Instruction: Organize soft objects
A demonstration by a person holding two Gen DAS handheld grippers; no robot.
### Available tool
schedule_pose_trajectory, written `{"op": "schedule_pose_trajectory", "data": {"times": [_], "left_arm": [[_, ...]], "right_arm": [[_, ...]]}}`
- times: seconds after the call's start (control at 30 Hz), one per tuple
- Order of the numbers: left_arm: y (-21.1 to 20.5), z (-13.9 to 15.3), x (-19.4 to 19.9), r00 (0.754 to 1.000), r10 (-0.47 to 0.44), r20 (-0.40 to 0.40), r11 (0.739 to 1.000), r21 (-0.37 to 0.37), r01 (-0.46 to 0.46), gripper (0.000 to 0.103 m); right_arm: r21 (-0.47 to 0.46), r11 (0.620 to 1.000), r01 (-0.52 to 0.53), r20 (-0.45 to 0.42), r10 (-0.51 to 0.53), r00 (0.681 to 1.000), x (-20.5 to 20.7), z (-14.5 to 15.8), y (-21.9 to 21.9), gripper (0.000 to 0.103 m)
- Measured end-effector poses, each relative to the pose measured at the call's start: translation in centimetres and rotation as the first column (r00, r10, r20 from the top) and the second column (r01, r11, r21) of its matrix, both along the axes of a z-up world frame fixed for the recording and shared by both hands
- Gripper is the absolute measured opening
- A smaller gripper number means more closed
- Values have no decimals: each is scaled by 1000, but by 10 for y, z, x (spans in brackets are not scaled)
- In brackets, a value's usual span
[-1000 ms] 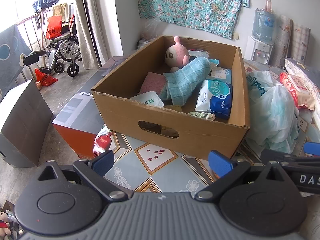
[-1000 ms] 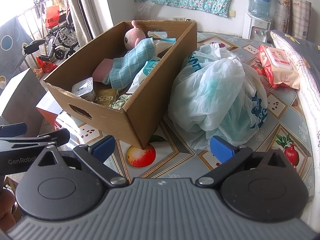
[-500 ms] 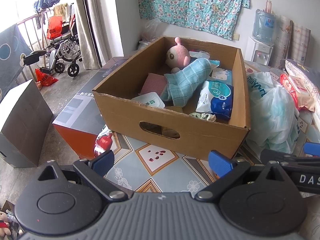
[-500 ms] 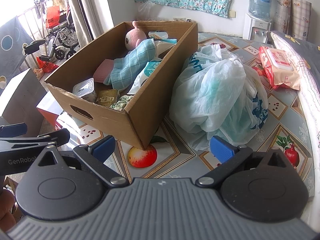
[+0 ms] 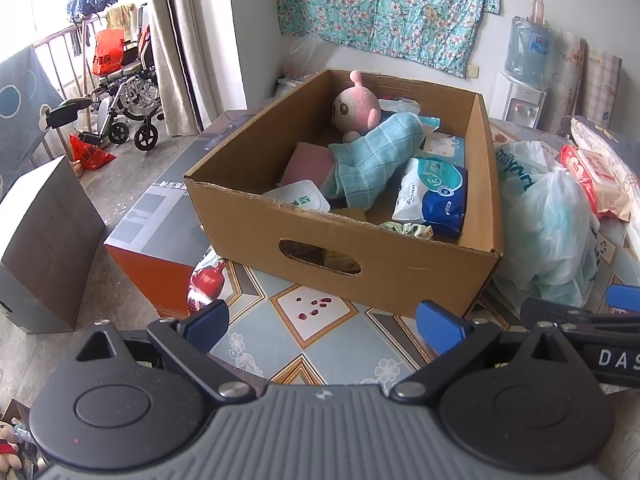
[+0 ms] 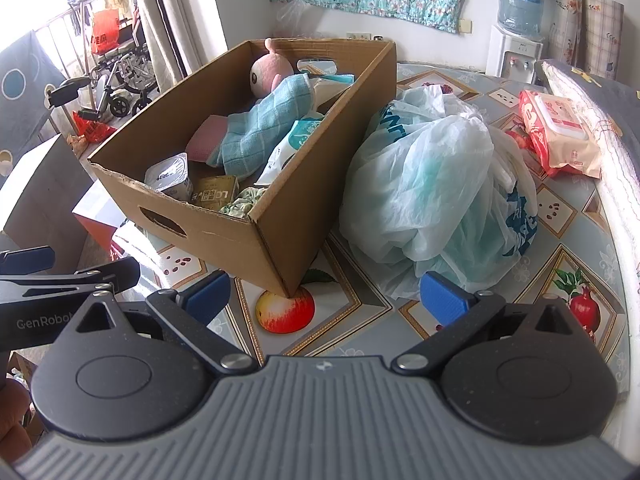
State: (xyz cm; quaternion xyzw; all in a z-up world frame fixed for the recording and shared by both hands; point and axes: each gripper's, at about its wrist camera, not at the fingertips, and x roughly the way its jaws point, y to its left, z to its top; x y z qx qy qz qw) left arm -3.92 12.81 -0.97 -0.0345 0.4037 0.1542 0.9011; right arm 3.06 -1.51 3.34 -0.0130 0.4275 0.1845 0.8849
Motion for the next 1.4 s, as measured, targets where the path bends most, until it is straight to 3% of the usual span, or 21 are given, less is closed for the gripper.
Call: {"op": "schedule_pose_trajectory", "data": {"times": [1.4], "left_arm": [[0,-2,2,1000,0,-6,1000,-4,0,101]], "right_arm": [[-2,1000,3,-10,-3,1000,0,-4,-2,102]]}}
